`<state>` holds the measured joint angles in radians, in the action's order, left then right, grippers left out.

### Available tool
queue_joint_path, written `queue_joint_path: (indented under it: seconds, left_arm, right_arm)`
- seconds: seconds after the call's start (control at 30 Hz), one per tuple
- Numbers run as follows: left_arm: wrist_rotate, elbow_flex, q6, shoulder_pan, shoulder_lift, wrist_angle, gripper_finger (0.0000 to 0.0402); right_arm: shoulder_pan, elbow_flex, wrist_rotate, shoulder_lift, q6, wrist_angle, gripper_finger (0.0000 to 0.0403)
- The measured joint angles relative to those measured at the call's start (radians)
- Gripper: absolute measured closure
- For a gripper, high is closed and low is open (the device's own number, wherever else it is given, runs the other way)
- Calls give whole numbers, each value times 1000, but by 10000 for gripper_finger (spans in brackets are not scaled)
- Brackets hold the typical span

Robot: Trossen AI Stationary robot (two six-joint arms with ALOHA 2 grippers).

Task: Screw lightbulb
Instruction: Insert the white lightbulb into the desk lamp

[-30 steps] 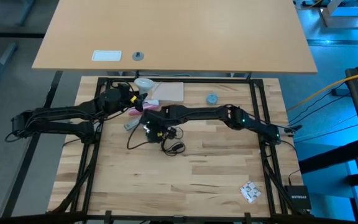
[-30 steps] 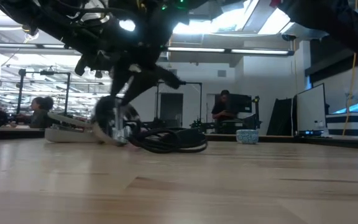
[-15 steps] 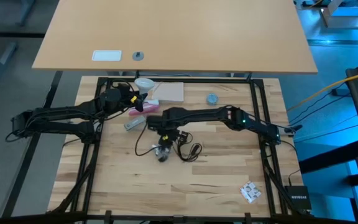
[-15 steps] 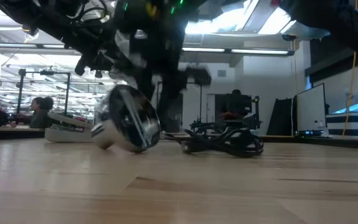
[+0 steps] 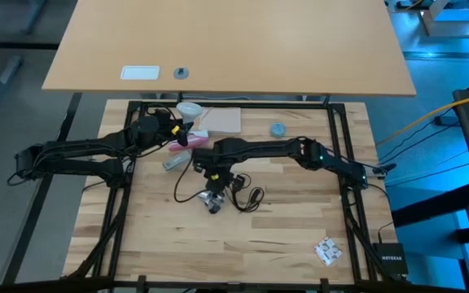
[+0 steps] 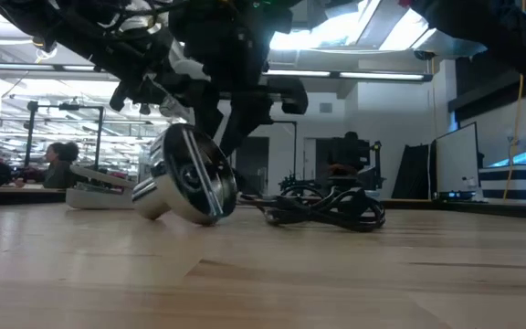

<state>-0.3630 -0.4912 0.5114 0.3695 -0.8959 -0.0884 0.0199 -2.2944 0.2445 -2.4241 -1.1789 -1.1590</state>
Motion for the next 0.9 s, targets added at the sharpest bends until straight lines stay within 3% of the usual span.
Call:
queue_joint_path:
  seconds: [0.23, 0.57, 0.7, 0.9]
  left_arm:
    - [0, 0, -1, 0, 0, 0, 246]
    - [0, 0, -3, 0, 0, 0, 246]
    - [0, 0, -3, 0, 0, 0, 246]
    - [0, 0, -3, 0, 0, 0, 246]
  right_arm:
    - [25, 0, 39, 51, -3, 2, 263]
    - [33, -2, 374, 120, 8, 5, 263]
    - [40, -2, 373, 183, 8, 8, 263]
    - [54, -2, 279, 313, 0, 1, 263]
